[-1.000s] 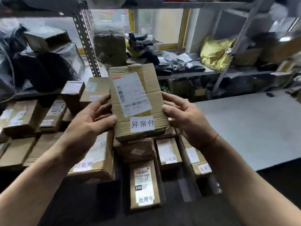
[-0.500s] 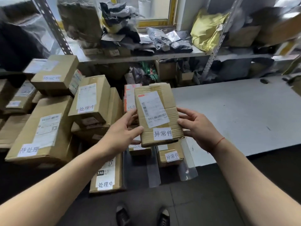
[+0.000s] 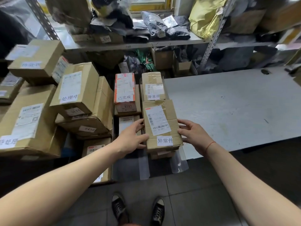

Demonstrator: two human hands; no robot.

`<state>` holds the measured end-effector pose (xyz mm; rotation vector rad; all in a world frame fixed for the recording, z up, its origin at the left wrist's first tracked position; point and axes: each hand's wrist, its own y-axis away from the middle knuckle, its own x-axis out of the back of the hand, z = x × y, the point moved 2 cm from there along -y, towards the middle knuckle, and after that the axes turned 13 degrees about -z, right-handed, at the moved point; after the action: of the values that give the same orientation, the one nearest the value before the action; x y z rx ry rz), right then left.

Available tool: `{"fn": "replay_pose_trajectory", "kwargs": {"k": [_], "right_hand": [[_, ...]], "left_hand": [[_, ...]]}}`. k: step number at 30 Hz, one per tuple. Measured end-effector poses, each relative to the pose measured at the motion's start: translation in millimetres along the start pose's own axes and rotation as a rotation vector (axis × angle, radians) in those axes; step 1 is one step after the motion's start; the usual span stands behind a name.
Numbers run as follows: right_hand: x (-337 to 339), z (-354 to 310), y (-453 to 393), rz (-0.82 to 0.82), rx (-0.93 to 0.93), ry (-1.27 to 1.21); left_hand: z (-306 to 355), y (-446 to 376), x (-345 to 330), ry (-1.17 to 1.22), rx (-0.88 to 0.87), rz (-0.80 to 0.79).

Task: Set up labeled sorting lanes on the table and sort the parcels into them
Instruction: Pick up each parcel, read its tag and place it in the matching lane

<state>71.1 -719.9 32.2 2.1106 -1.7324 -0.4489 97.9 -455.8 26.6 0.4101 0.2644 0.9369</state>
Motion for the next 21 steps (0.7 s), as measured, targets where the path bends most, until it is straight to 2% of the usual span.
{"fn": "replay_pose_trajectory", "kwargs": {"k": [7,21], "right_hand": [[2.8,9.6,-2.3,0.015,-0.019,0.056],[5.6,9.4,-8.1,0.000,-0.005,0.176]], "left_hand": [[-13.3,-9.2,-1.9,0.044,0.004,-0.007],[-15.7,-14.8,5.3,-0.181,0.053,0.024]]}}
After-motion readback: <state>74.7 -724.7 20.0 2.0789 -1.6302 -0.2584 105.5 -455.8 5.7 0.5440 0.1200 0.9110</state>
